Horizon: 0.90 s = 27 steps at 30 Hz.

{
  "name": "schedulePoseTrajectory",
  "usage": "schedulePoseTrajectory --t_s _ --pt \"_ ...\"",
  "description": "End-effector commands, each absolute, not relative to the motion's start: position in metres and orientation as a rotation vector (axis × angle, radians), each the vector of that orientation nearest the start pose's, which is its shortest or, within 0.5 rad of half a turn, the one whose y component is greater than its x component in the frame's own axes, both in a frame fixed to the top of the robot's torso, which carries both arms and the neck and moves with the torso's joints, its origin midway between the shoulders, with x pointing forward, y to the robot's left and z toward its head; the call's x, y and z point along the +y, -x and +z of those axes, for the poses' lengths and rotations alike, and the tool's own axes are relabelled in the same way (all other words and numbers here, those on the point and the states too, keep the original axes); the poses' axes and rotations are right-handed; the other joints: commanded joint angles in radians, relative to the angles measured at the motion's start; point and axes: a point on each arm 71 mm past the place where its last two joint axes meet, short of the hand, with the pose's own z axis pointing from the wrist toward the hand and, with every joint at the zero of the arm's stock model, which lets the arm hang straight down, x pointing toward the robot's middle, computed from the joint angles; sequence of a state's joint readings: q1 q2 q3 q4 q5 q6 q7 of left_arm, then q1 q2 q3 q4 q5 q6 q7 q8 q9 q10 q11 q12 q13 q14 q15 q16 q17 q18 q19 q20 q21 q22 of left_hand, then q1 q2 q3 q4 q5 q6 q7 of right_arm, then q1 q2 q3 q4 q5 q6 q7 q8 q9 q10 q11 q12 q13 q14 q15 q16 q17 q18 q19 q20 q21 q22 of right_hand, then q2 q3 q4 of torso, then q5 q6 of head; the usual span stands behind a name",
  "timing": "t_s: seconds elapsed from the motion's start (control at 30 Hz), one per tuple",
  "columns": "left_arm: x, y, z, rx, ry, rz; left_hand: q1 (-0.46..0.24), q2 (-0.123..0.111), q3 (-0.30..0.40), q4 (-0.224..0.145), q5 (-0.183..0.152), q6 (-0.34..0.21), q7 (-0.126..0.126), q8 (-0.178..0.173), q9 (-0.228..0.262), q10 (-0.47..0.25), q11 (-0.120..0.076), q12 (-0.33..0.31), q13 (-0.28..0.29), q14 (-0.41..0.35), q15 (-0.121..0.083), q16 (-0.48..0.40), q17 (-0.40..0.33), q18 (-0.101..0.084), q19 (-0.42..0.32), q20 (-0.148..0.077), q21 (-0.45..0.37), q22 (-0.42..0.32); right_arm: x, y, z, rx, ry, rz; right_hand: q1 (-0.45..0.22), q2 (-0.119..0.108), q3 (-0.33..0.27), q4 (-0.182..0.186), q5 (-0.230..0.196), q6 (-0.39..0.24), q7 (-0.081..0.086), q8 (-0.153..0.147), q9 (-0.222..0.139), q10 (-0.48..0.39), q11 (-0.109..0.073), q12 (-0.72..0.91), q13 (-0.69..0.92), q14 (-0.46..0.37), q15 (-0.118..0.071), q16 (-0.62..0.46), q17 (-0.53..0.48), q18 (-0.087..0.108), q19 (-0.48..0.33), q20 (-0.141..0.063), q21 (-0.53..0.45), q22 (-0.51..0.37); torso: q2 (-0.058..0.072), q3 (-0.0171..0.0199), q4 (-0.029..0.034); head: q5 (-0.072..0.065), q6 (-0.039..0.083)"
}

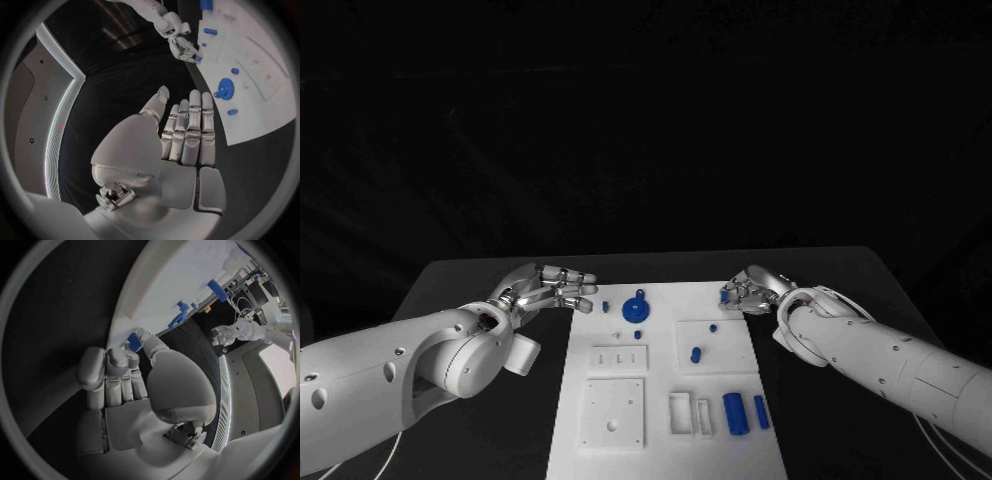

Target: Assemble the parts on the task board

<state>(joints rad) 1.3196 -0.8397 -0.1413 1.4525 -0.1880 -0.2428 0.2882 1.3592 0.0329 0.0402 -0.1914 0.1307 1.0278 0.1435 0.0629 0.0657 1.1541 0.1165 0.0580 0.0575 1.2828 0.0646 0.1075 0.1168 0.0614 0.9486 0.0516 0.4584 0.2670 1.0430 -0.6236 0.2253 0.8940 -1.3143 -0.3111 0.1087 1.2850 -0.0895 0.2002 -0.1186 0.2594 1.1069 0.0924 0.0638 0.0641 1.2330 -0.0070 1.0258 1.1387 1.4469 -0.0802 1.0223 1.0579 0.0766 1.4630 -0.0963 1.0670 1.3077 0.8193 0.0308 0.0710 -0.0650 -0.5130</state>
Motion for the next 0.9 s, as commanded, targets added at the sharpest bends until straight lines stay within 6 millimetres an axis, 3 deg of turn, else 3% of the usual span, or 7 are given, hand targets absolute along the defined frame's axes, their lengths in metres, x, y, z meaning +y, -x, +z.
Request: schedulePoseTrajectory --t_s 0.03,0.23,0.37,0.57,0.7,0.83,0.9 --pt "0.221 -0.507 -0.163 1.594 0.863 -1.425 -0.006 0.008 -0.003 -0.003 0.003 -0.007 0.002 0.0 0.002 -0.007 -0.002 0.001 0.002 -0.001 0.005 0.0 -0.001 -0.004 -0.009 -0.001 0.004 0.0 -0.291 -0.57 -0.229 1.599 -0.239 0.561 0.015 0.007 0.009 0.001 -0.013 0.029 -0.004 0.001 0.003 0.0 0.0 0.0 0.001 0.003 0.002 -0.001 0.0 -0.006 0.031 0.002 -0.004 0.139 0.0 0.0008 -0.0009 -0.001 0.0" --pt "0.221 -0.507 -0.163 1.596 0.862 -1.427 -0.005 0.009 -0.004 -0.002 0.003 -0.006 0.001 0.0 0.002 -0.007 -0.002 0.001 0.002 -0.001 0.005 0.0 -0.001 -0.004 -0.008 -0.001 0.003 -0.001 -0.289 -0.57 -0.228 1.587 -0.246 0.573 0.025 0.035 0.06 -0.016 -0.047 0.103 -0.025 0.002 0.007 0.003 -0.012 0.004 0.006 0.003 -0.008 -0.002 0.001 -0.01 0.031 -0.007 0.0 0.14 0.0 0.0006 -0.0003 -0.001 -0.001" --pt "0.221 -0.507 -0.163 1.597 0.861 -1.427 -0.005 0.01 -0.003 -0.002 0.004 -0.005 0.001 0.0 0.002 -0.003 -0.003 0.001 0.002 -0.001 0.004 0.001 -0.001 -0.004 -0.008 -0.001 0.003 -0.001 -0.288 -0.57 -0.227 1.571 -0.251 0.576 0.015 0.048 0.117 -0.039 -0.067 0.124 -0.027 0.0 0.008 0.003 -0.015 0.002 0.006 0.003 -0.012 -0.003 0.002 -0.013 0.03 -0.013 0.0 0.14 0.0 0.0012 0.0 -0.002 -0.001" --pt "0.221 -0.507 -0.164 1.605 0.86 -1.423 -0.007 0.015 -0.001 0.0 0.003 0.004 -0.002 0.0 0.002 0.008 -0.007 0.001 0.002 0.0 0.003 0.001 -0.001 -0.004 -0.007 -0.003 0.004 -0.001 -0.287 -0.569 -0.225 1.551 -0.26 0.574 0.0 0.05 0.162 -0.057 -0.075 0.123 -0.025 0.0 0.008 0.004 -0.015 -0.001 0.006 0.003 -0.011 -0.004 0.003 -0.014 0.03 -0.013 0.0 0.139 0.0 0.0012 -0.0005 -0.002 0.0" --pt "0.222 -0.507 -0.165 1.626 0.868 -1.405 -0.017 0.019 -0.002 0.008 0.003 0.016 -0.008 0.0 0.002 0.03 -0.015 0.001 0.002 0.012 -0.004 0.012 0.004 -0.006 0.0 -0.007 0.008 0.001 -0.284 -0.568 -0.222 1.542 -0.262 0.579 -0.008 0.046 0.175 -0.065 -0.073 0.125 -0.025 0.0 0.009 0.005 -0.016 -0.001 0.008 0.004 -0.011 -0.004 0.004 -0.013 0.03 -0.013 0.001 0.139 -0.001 0.0028 -0.0042 0.002 0.003" --pt "0.223 -0.508 -0.165 1.672 0.877 -1.368 -0.037 0.019 -0.011 0.027 -0.001 0.03 -0.018 0.001 0.002 0.073 -0.034 0.001 0.002 0.062 -0.03 0.084 0.035 -0.013 0.039 -0.031 0.04 0.017 -0.276 -0.566 -0.214 1.546 -0.248 0.59 -0.009 0.046 0.175 -0.066 -0.075 0.124 -0.025 0.0 0.009 0.005 -0.016 -0.001 0.008 0.004 -0.011 -0.004 0.004 -0.013 0.03 -0.013 -0.001 0.139 -0.004 0.0048 -0.0101 0.006 0.008" --pt "0.221 -0.512 -0.164 1.717 0.87 -1.332 -0.062 0.019 -0.024 0.056 -0.006 0.041 -0.027 0.001 0.002 0.13 -0.053 0.0 0.002 0.096 -0.052 0.164 0.075 -0.019 0.071 -0.054 0.073 0.036 -0.266 -0.564 -0.204 1.557 -0.226 0.6 -0.009 0.044 0.176 -0.067 -0.076 0.124 -0.025 0.0 0.009 0.004 -0.016 -0.002 0.007 0.004 -0.011 -0.003 0.005 -0.013 0.03 -0.013 0.0 0.139 -0.009 0.0058 -0.0147 0.011 0.01"
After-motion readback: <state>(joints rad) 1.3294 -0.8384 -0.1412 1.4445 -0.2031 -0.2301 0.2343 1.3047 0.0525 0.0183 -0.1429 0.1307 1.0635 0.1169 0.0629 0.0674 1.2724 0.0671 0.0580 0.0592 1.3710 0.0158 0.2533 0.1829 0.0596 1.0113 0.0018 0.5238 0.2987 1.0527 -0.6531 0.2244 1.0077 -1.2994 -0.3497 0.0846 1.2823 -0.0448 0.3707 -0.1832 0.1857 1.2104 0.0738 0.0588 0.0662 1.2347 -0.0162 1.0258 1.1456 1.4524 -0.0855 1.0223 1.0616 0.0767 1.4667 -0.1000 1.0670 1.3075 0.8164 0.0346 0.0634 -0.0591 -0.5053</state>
